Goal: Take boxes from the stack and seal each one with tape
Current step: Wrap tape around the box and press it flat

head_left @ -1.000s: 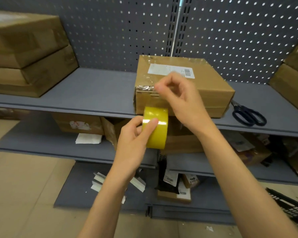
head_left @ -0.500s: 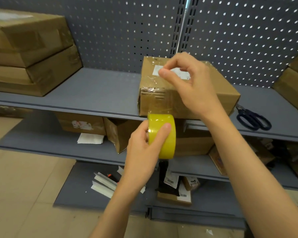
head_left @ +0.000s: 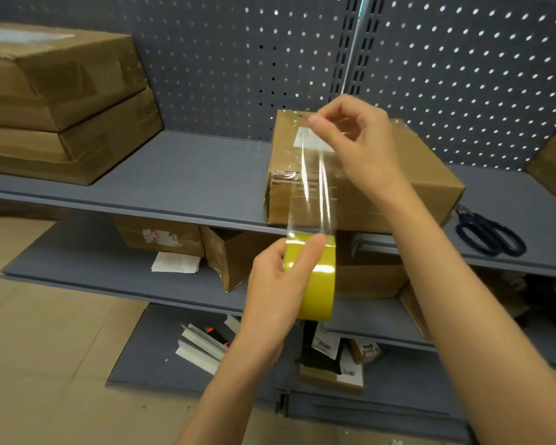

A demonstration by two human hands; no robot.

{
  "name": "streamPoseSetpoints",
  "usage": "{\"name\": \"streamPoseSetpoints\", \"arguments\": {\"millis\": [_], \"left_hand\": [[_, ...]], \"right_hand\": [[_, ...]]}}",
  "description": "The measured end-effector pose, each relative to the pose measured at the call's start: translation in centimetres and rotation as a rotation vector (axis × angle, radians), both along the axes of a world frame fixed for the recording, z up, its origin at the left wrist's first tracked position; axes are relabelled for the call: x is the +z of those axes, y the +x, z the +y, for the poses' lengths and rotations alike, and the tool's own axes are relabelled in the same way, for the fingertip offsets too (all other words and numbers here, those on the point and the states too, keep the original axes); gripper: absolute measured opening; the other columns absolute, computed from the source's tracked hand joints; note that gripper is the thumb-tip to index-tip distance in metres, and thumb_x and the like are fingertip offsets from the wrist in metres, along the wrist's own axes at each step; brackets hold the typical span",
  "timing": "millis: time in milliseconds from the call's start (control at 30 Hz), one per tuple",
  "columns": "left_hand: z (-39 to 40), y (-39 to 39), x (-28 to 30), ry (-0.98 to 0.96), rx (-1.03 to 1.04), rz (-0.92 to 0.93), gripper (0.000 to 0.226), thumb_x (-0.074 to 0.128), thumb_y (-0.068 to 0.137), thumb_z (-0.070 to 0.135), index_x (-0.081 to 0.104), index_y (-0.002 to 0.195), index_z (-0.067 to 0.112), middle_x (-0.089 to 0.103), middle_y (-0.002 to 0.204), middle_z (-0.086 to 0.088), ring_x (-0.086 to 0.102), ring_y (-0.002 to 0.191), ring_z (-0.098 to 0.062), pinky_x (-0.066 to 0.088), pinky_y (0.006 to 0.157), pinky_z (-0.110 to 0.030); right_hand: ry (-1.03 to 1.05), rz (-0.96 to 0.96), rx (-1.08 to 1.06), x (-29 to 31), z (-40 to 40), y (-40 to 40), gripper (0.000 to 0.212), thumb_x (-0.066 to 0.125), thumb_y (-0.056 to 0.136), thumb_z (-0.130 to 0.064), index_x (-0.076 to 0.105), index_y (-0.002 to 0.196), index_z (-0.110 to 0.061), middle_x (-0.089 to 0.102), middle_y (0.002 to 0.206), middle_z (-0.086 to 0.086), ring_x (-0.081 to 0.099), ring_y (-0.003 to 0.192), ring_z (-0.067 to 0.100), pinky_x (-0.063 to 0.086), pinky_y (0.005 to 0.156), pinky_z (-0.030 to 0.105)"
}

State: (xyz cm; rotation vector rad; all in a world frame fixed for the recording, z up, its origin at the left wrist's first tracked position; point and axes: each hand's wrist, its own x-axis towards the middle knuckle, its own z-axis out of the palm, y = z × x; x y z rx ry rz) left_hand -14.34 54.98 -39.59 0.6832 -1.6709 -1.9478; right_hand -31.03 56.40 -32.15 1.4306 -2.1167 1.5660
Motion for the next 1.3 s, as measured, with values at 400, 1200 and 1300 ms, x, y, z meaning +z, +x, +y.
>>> {"name": "streamPoseSetpoints", "arguments": {"millis": [400, 1200, 1300], "left_hand": [[-1.3, -1.3, 1.1, 0.059, 0.027, -0.024, 0.028, 0.058, 0.09, 0.04, 0.062, 0.08, 0.015, 0.055, 0.067, -0.001, 0.054, 0.06, -0.01, 0.044, 0.05, -0.014], [-0.7, -1.7, -1.7, -0.042, 0.166, 0.018, 0.016, 0.053, 0.095, 0.03, 0.062, 0.085, 0.021, 0.06, 0.075, 0.007, 0.054, 0.066, 0.003, 0.043, 0.059, -0.01], [-0.7, -1.9, -2.1, -0.091, 0.225, 0.006, 0.019, 0.056, 0.094, 0.029, 0.058, 0.077, 0.02, 0.054, 0.063, 0.012, 0.048, 0.059, 0.003, 0.039, 0.053, -0.011]], "right_hand": [[0.152, -0.099, -0.094, -1.3, -2.6, -2.1, 0.013, 0.067, 0.087, -0.03, 0.067, 0.075, -0.025, 0.067, 0.081, -0.007, 0.058, 0.076, 0.007, 0.049, 0.073, 0.029], [0.689, 0.501, -0.232, -4.1, -2.3, 2.9, 0.057, 0.021, 0.103, -0.044, 0.024, 0.15, -0.011, 0.023, 0.158, 0.005, 0.02, 0.145, 0.018, 0.012, 0.114, 0.028], [0.693, 0.539, -0.254, -4.3, -2.5, 2.9, 0.058, 0.02, 0.103, -0.045, 0.024, 0.15, -0.011, 0.024, 0.157, 0.006, 0.021, 0.145, 0.018, 0.013, 0.114, 0.028]]}}
